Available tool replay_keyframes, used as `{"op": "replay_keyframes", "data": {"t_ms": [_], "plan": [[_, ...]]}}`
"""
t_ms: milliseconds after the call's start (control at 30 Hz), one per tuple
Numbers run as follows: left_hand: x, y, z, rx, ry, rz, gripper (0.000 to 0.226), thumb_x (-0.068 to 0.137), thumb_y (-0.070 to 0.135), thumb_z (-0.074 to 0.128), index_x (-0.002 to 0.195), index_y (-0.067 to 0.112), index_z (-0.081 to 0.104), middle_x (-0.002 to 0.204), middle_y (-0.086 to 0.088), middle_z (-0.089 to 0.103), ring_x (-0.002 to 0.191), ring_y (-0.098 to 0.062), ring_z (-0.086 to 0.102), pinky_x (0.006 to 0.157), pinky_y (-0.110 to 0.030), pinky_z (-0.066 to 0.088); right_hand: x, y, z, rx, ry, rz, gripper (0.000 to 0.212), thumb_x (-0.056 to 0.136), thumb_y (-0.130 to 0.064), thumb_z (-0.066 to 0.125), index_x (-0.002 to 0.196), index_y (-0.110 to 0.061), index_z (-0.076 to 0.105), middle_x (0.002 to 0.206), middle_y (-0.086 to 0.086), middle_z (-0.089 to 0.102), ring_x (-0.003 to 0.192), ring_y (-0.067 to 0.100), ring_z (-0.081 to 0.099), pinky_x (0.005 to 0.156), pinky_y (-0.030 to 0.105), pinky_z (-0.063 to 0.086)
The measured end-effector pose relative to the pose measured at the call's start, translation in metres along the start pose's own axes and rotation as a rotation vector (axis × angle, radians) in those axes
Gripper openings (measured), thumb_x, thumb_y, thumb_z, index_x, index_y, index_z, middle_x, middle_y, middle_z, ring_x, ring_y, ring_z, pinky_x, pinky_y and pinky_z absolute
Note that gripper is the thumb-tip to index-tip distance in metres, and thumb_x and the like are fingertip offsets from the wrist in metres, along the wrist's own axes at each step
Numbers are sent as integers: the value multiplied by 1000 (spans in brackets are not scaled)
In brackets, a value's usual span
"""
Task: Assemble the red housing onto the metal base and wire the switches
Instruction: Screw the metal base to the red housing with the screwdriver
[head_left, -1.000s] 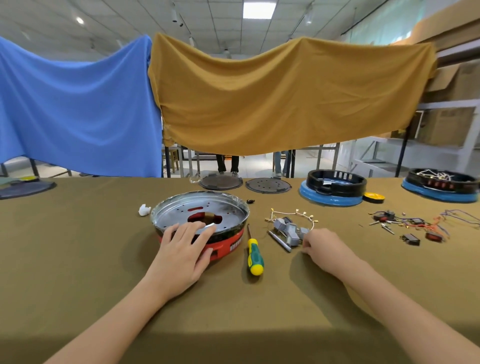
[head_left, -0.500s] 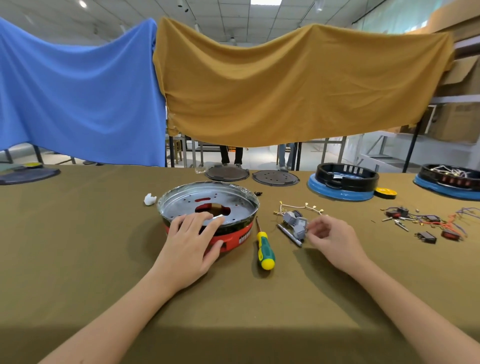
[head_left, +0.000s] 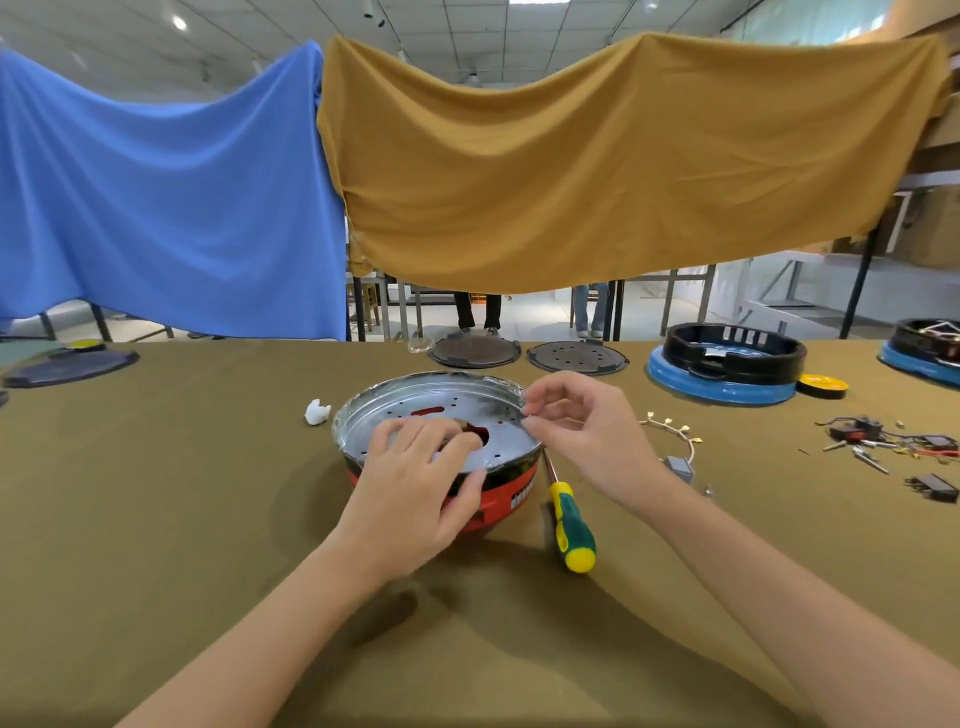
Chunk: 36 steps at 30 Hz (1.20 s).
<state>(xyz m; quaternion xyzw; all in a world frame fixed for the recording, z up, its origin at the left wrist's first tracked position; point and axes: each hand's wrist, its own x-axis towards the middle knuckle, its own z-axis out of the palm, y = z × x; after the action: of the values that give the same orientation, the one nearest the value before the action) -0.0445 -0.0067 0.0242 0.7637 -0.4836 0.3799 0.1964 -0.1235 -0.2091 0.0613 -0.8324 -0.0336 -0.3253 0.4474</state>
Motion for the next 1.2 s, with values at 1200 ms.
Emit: {"op": "replay_keyframes", "data": {"t_ms": [1200], "plan": [[37,-18,-3,-424,60,-220,16,99,17,59,101,15,75,87,7,70,83,-8,62,75,-25,48,17,0,38,-57,14,-293,18,91,-12,68,104,-25,70,92,-9,70,88,9,67,75,19,55]]}}
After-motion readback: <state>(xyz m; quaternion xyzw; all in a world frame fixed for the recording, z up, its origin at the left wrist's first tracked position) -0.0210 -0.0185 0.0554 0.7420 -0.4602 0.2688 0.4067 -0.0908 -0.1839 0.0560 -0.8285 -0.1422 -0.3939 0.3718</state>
